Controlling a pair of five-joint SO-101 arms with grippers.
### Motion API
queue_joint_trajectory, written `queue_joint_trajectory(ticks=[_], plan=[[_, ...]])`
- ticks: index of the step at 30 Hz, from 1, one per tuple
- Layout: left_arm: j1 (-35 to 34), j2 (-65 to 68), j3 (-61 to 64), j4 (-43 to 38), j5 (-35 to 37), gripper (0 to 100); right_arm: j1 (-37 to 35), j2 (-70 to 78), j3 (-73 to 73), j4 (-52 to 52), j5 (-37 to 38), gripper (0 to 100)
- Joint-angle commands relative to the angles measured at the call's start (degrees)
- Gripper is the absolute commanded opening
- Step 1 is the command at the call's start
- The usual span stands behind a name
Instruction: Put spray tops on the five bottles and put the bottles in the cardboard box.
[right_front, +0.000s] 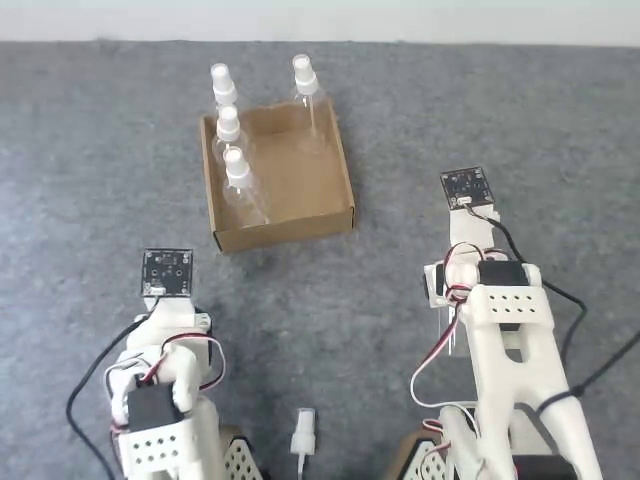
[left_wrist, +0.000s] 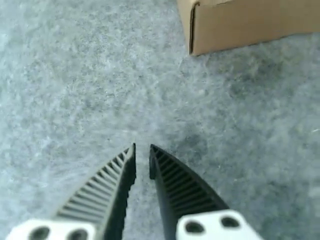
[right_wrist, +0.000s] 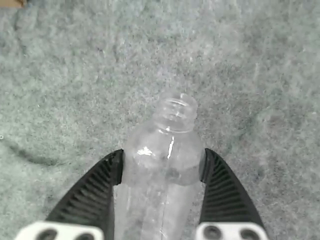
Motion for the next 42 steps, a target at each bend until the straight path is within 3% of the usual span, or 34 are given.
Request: queue_joint_trajectory(ticks=[1, 42], plan=[[-0.18, -0.79, -0.57, 0.26, -0.18, 4, 0.92, -2.68, -0.44, -1.27, 0.09, 6.3], [0.00, -0.79, -0.57, 0.26, -0.18, 4, 2.95, -2.77, -0.62, -1.27, 0.00, 6.2]])
